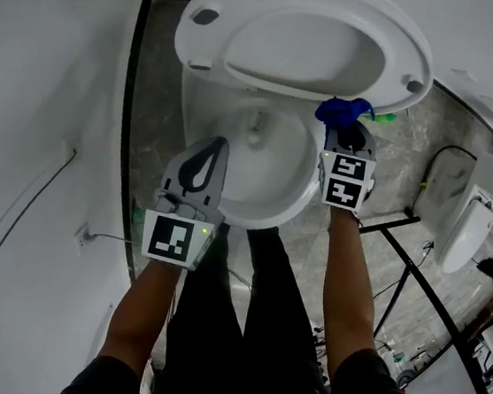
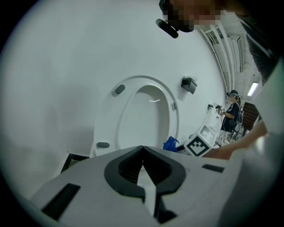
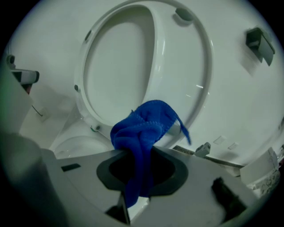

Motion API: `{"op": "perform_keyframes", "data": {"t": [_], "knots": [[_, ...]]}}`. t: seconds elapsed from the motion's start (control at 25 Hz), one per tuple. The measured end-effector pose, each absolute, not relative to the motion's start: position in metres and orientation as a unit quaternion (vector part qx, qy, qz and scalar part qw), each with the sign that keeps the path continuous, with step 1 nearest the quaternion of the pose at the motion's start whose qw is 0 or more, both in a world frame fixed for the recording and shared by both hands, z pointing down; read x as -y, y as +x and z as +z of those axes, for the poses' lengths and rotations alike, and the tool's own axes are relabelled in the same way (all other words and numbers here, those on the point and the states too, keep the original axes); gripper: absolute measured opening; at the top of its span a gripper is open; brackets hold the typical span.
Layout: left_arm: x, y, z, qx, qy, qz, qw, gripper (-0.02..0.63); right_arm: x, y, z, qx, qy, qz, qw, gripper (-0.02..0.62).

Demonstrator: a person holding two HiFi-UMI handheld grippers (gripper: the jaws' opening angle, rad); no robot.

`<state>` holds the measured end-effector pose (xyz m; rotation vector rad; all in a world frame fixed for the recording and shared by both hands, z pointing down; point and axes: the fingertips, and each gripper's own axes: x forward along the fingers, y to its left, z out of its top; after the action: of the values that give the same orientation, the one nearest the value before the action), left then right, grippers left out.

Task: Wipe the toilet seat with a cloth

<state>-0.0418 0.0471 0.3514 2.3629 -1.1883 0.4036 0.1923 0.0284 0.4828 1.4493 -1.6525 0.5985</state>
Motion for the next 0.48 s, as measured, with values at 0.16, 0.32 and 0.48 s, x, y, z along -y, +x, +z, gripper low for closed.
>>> {"op": "perform_keyframes", "data": {"t": [0.16, 0.32, 0.48], "knots": [[-0.050, -0.045, 0.356, 0.423, 0.862, 0.151, 0.234, 0.011, -0.023, 0.197, 0.508, 0.647, 0.598, 0.270, 0.390, 0.083], [-0.057, -0.046, 0.361, 0.410, 0.867, 0.155, 0.239, 0.011, -0.013, 0.186, 0.525, 0.646, 0.597, 0.311, 0.361, 0.083], [-0.058, -0.050, 0.358, 0.413, 0.865, 0.149, 0.243, 0.011, -0.012, 0.166, 0.534, 0.652, 0.581, 0.319, 0.369, 0.083]]}}
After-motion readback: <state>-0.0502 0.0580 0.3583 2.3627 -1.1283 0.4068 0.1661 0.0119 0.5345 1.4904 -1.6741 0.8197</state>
